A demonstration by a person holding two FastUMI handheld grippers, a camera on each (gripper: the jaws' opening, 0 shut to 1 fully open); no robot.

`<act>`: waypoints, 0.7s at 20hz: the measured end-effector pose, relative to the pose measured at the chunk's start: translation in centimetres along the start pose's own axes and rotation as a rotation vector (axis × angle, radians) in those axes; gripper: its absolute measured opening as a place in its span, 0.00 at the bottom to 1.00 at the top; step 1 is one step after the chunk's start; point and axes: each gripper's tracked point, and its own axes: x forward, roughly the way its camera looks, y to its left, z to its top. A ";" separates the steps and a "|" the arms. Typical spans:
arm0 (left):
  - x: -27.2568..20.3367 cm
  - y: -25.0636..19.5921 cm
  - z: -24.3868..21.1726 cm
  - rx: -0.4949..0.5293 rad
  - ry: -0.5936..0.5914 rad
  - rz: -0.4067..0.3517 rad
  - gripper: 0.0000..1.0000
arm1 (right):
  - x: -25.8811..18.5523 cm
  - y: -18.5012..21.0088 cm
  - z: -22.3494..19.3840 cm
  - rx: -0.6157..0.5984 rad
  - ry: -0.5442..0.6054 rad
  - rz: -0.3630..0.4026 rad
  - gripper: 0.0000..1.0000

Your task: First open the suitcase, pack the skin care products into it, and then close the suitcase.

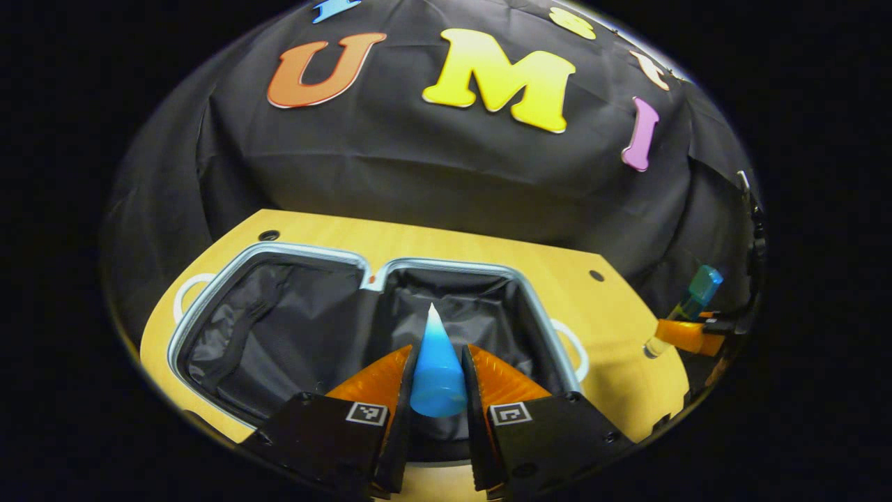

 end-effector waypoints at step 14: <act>3.6 -1.2 -4.8 0.015 0.132 -0.008 0.41 | -1.6 7.5 -0.6 -0.095 0.075 0.097 0.33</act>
